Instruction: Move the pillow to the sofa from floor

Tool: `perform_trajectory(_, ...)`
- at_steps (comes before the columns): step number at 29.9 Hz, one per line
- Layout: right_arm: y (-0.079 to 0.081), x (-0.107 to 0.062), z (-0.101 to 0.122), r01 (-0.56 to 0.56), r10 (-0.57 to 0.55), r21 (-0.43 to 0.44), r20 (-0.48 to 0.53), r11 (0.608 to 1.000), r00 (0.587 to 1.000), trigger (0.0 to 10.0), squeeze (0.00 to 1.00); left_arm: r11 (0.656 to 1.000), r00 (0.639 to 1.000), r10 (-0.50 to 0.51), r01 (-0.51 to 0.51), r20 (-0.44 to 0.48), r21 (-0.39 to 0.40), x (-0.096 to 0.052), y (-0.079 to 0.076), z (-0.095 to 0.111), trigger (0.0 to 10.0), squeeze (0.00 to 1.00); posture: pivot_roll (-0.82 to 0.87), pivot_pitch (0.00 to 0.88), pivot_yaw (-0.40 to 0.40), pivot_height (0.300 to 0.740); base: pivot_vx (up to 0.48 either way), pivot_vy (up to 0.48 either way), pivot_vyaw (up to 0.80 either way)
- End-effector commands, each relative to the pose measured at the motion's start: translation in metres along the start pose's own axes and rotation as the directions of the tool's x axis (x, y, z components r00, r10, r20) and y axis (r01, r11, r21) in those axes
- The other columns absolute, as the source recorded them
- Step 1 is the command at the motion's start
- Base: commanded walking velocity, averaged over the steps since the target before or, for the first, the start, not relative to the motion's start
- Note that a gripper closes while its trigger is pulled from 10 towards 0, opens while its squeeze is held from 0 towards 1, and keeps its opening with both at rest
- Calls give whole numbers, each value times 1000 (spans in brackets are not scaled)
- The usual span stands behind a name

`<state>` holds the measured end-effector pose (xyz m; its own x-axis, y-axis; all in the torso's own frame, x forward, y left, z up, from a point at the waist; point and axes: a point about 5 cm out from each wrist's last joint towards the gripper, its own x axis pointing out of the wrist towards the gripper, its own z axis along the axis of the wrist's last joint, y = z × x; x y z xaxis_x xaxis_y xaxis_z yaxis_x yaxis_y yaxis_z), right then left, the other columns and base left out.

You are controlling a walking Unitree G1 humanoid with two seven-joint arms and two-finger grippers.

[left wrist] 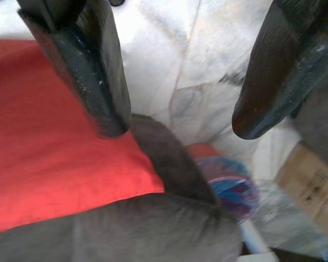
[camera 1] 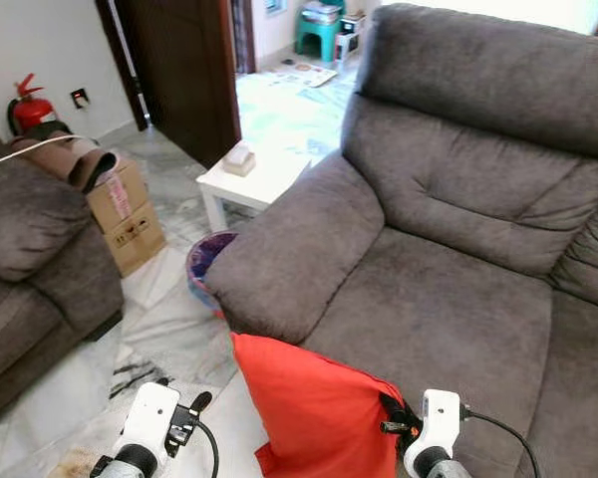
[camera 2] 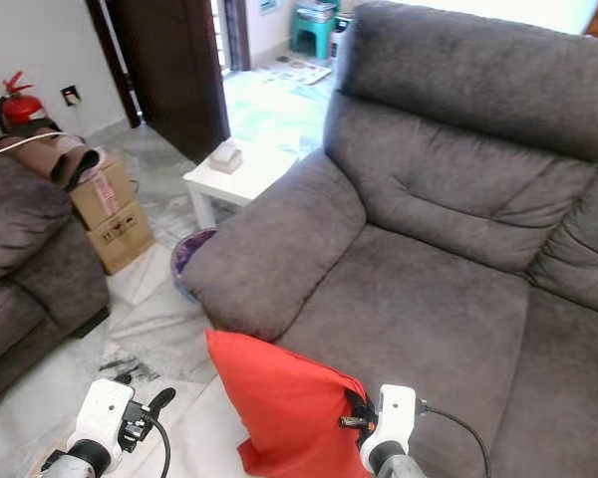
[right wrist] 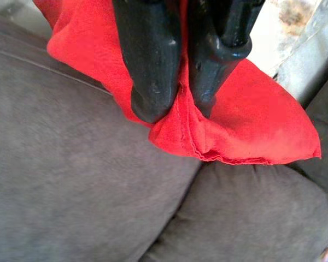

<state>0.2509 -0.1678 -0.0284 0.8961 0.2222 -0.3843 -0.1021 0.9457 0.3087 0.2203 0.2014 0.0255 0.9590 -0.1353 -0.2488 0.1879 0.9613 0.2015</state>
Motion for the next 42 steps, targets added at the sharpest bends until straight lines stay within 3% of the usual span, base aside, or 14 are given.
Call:
perform_trajectory(1, -2, 3, 14, 5, -5, -7, 66, 1000, 998, 10000, 0, 1000, 1000, -25, 25, -12, -7, -4, -1, -4, 10000, 0, 198, 120, 7, 740, 0, 0, -788)
perform_trajectory(4, -2, 4, 15, 4, -4, -7, 66, 1000, 998, 10000, 0, 998, 999, -50, 50, -7, 35, -4, -3, -3, 10000, 0, 199, 120, 7, 740, 0, -215, -788)
perform_trajectory(9, -2, 4, 15, 1, 0, -11, 64, 1000, 998, 10000, 0, 1000, 1000, -2, 2, 6, -14, -3, 0, -2, 10000, 0, 198, 122, 2, 740, 0, -192, -788)
perform_trajectory(19, -2, 4, 14, 3, -2, -10, 57, 1000, 998, 10000, 0, 1000, 1000, -22, 22, 7, -5, -5, -3, -3, 10000, 0, 198, 122, 0, 740, 0, 0, -788)
perform_trajectory(26, -1, 4, 13, 1, 0, -11, 57, 1000, 998, 10000, 0, 1000, 1000, -22, 22, 16, 5, -4, -3, -2, 10000, 0, 196, 122, 0, 740, 0, -378, -788)
perform_trajectory(42, 3, 5, 12, -10, 11, -18, 58, 1000, 998, 10000, 0, 1000, 1000, -23, 23, 16, 0, -4, -3, -2, 10000, 0, 196, 123, -2, 740, 0, -114, -787)
